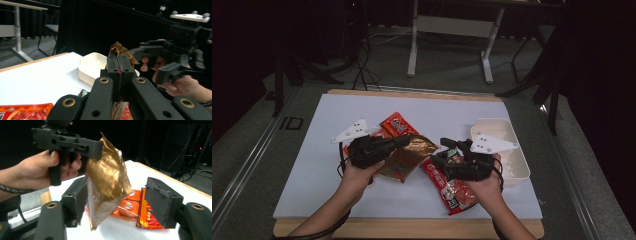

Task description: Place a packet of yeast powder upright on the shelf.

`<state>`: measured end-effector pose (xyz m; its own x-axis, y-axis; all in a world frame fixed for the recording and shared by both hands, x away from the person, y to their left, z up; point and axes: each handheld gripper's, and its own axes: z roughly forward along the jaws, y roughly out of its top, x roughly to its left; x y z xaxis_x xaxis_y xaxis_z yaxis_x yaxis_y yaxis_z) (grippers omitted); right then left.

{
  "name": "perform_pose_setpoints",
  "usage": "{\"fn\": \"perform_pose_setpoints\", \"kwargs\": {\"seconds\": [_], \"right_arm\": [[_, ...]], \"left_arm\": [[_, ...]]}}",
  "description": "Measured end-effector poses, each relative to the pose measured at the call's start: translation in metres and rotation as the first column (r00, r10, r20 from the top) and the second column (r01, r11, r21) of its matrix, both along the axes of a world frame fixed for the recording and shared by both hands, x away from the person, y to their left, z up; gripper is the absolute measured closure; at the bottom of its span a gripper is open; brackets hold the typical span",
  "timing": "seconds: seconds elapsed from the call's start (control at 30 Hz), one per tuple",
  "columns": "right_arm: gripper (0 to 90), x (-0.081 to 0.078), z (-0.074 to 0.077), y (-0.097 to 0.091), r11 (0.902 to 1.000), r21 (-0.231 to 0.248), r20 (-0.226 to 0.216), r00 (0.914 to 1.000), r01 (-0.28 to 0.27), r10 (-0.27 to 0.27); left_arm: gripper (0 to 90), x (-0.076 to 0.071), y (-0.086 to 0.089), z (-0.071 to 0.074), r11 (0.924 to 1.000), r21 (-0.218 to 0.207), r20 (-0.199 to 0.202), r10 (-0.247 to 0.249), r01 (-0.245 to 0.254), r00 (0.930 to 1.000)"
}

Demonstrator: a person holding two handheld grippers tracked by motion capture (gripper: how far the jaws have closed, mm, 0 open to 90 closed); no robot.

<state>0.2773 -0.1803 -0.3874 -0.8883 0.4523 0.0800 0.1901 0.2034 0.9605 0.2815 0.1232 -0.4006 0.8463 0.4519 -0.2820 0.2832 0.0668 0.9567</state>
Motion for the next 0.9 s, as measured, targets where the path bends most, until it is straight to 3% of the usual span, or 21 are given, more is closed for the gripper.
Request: {"fn": "perform_pose_setpoints", "kwargs": {"seconds": [0.03,0.13,0.17,0.27,0.37,0.5,0.6,0.8,0.9], "right_arm": [[44.6,0.002,0.000,0.000,0.9999,0.003,-0.011,0.9999,-0.010,0.010],[48.6,0.004,-0.001,-0.001,0.9998,0.011,-0.023,0.9996,-0.016,0.016],[50.5,0.005,-0.001,-0.002,0.9996,0.013,-0.033,0.9992,-0.025,0.025],[55.2,0.009,-0.003,-0.003,0.9992,0.016,-0.065,0.9972,-0.037,0.038],[61.6,0.011,-0.004,-0.004,0.9987,0.018,-0.075,0.9960,-0.048,0.049],[82.4,0.010,-0.001,-0.005,0.9983,0.006,-0.057,0.9966,-0.058,0.058],[87.5,0.012,0.001,-0.006,0.9965,-0.015,-0.079,0.9936,-0.082,0.080],[88.8,0.014,0.005,-0.005,0.9934,-0.033,-0.092,0.9900,-0.110,0.107],[89.1,0.015,0.008,-0.005,0.9921,-0.042,-0.086,0.9898,-0.118,0.114]], "left_arm": [[90.0,0.000,-0.002,0.000,1.0000,0.001,0.004,-0.001,0.001,1.0000],[90.0,-0.001,-0.004,0.000,0.9999,-0.013,0.008,-0.002,0.002,1.0000],[90.0,-0.002,-0.004,-0.001,0.9992,-0.040,0.014,-0.006,0.007,0.9999],[90.0,-0.004,-0.005,0.000,0.9981,-0.062,0.021,-0.004,0.005,0.9998],[90.0,-0.005,-0.008,0.000,0.9987,-0.051,0.028,-0.002,0.003,0.9996],[90.0,-0.004,-0.010,-0.003,0.9990,-0.040,0.020,-0.020,0.021,0.9996],[90.0,-0.002,-0.010,-0.005,0.9988,-0.033,0.007,-0.037,0.037,0.9993],[89.1,-0.002,-0.007,-0.004,0.9983,-0.033,0.004,-0.048,0.048,0.9989],[81.1,-0.002,-0.006,-0.003,0.9981,-0.025,0.020,-0.056,0.057,0.9982]]}}
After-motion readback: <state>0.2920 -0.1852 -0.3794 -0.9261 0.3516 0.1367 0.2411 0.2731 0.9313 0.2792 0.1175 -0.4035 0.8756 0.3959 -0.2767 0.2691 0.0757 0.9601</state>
